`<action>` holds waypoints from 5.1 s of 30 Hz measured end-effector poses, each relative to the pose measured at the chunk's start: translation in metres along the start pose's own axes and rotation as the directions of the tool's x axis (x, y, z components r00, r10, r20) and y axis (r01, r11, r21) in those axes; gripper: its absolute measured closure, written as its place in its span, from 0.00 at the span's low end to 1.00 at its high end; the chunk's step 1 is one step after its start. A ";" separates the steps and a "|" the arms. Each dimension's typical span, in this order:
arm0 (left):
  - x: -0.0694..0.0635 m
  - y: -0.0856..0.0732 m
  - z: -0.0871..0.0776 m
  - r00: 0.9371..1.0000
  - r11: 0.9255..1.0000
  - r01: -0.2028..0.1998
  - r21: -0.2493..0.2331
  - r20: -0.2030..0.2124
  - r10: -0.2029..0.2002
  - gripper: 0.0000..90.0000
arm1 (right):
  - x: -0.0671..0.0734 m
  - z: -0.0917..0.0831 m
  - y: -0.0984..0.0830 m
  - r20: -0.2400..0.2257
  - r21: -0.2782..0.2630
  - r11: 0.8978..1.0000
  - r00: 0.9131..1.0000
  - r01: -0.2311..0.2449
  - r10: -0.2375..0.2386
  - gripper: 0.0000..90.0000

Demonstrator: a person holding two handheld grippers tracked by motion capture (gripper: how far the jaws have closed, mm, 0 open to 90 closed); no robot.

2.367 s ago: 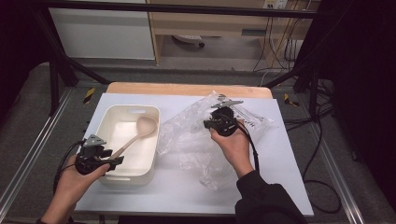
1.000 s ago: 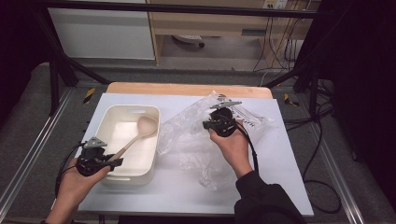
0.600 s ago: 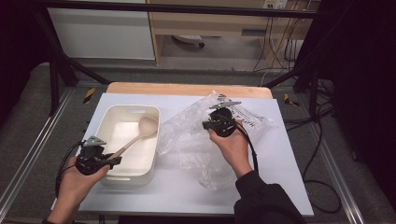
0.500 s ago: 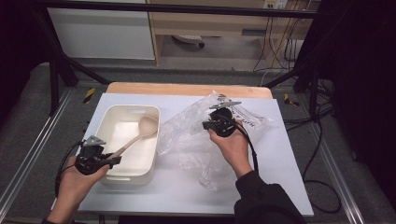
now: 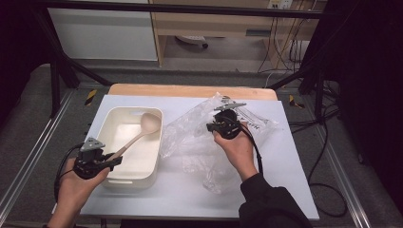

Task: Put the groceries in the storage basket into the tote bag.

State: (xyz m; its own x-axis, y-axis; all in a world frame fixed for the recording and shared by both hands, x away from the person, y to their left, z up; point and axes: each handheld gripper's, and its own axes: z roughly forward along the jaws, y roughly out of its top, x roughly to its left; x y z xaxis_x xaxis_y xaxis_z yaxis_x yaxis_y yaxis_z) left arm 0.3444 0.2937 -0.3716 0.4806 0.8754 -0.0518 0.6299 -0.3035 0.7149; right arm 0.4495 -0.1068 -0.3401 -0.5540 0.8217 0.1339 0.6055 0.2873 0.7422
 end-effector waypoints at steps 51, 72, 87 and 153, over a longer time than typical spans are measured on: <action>-0.055 0.019 -0.044 0.951 0.975 -0.180 -0.129 0.232 0.206 0.77 | -0.006 0.003 0.005 -0.017 0.012 1.000 1.000 -0.016 0.016 1.00; -0.091 0.018 -0.034 0.921 0.967 -0.231 -0.108 0.296 0.253 0.77 | -0.010 -0.002 0.005 -0.016 0.009 1.000 1.000 -0.022 0.022 1.00; -0.108 0.015 -0.014 0.915 0.966 -0.247 -0.080 0.308 0.260 0.77 | -0.012 -0.005 0.006 -0.014 0.006 1.000 1.000 -0.023 0.024 1.00; -0.173 0.060 0.109 0.914 0.964 -0.253 -0.082 0.305 0.266 0.77 | -0.016 -0.020 -0.001 -0.017 0.007 1.000 1.000 -0.001 0.001 1.00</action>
State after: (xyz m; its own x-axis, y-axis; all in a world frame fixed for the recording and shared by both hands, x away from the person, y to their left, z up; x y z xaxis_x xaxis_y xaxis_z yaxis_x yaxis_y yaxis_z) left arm 0.3652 0.0829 -0.3953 0.7933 0.6048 -0.0698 0.4356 -0.4837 0.7591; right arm 0.4459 -0.1302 -0.3296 -0.5628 0.8135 0.1462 0.6104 0.2898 0.7372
